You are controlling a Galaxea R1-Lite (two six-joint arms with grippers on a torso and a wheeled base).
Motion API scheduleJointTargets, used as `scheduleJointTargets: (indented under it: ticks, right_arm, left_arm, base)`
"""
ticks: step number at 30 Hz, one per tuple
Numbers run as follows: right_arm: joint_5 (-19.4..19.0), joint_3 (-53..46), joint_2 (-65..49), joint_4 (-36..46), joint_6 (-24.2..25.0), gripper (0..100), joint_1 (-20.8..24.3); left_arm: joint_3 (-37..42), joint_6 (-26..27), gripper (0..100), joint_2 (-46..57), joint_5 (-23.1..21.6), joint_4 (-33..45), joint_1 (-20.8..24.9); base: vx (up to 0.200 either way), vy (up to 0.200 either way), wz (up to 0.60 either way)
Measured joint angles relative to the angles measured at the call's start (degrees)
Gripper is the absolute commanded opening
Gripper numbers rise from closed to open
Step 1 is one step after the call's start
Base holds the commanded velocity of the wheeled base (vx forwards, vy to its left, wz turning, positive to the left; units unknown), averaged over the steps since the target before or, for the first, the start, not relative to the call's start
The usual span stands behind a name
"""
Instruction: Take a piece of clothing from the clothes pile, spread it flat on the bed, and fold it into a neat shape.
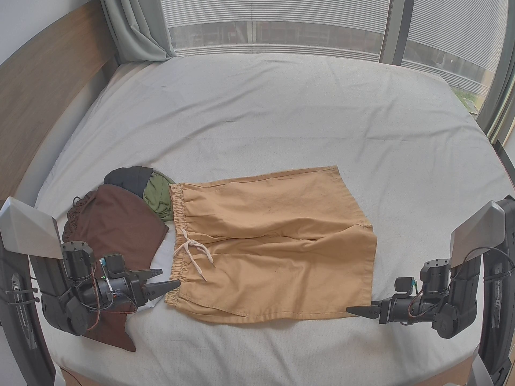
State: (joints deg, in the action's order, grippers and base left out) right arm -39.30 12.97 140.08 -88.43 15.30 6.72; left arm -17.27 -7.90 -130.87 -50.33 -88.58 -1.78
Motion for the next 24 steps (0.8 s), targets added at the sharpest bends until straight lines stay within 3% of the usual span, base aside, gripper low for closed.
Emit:
scheduleJointTargets:
  ticks: [3,4,24]
  right_arm:
    - [0.04,0.06,0.0,0.0,0.0,100,-0.09]
    - [0.06,-0.05,0.0,0.0,-0.02,0,-0.09]
    - [0.35,0.12,0.09,0.18,0.09,0,0.09]
  left_arm:
    - [-0.11,0.0,100,-0.09,-0.02,-0.02,0.02]
    - [-0.09,-0.01,100,-0.09,-0.05,0.0,0.02]
    - [-0.02,-0.37,100,-0.94,-0.02,0.0,-0.22]
  base:
    - [0.0,0.0,0.0]
    - [0.0,0.0,0.0]
    - [0.0,0.0,0.0]
